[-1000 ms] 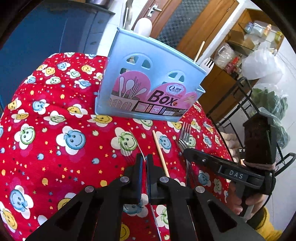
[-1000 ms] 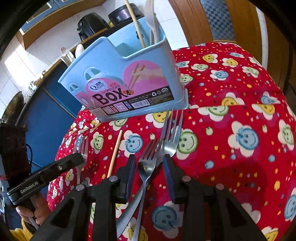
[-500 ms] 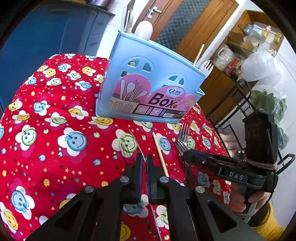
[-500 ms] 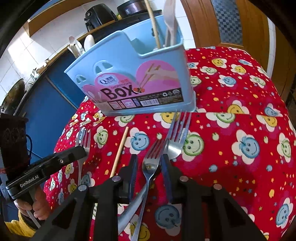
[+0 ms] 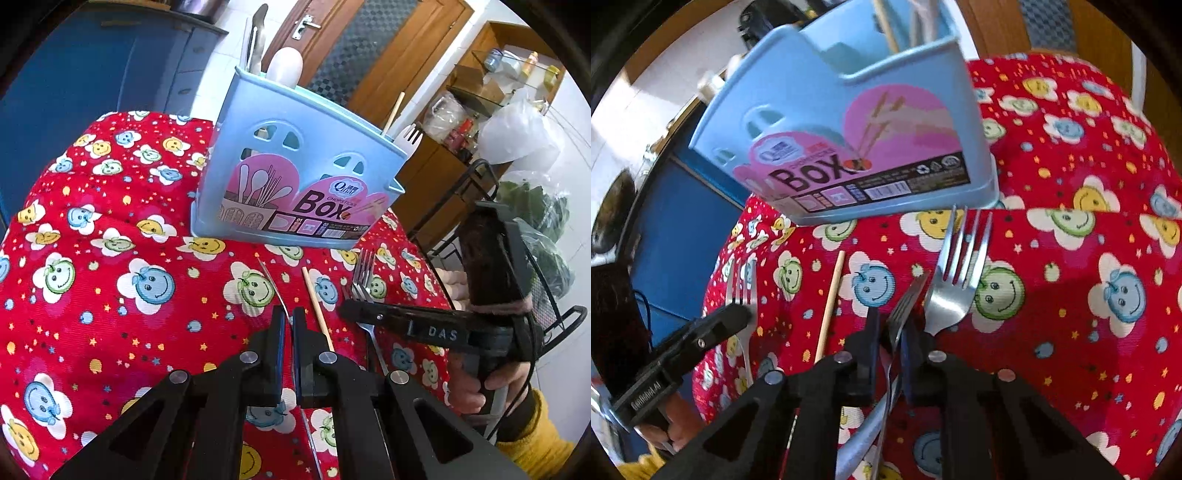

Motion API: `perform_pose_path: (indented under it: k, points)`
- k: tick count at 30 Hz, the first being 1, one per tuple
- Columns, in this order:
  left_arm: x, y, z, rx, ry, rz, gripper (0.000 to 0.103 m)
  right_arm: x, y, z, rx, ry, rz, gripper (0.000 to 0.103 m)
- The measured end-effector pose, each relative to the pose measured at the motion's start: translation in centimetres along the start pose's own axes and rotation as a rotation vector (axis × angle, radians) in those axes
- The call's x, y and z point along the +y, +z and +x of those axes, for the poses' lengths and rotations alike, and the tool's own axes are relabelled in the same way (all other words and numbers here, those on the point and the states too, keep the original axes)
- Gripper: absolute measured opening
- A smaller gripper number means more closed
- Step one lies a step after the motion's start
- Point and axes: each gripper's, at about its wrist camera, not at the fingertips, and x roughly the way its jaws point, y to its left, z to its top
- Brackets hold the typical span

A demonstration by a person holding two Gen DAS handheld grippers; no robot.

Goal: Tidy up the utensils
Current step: 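Carry both forks up toward the blue holder with both tools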

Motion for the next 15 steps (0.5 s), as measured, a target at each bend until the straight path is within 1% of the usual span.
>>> perform_pose_path:
  k: [4, 7, 11, 15]
  points:
    - [-0.2, 0.1, -0.6, -0.016, -0.002, 0.005, 0.003, 0.2, -0.3, -0.6, -0.021, 0.000, 0.017, 0.009]
    - [-0.4, 0.2, -1.1, -0.033, -0.002, 0.015, 0.003, 0.6, -0.7, -2.1, -0.065, 0.030, 0.029, 0.007]
    - [-0.9, 0.2, -1.8, -0.054, 0.005, 0.028, 0.003, 1.1, -1.5, -4.8, -0.153, 0.062, 0.025, 0.005]
    - [-1.5, 0.2, -2.7, -0.080, -0.004, 0.038, 0.002, 1.7, -2.7, -7.5, -0.235, 0.042, 0.005, 0.005]
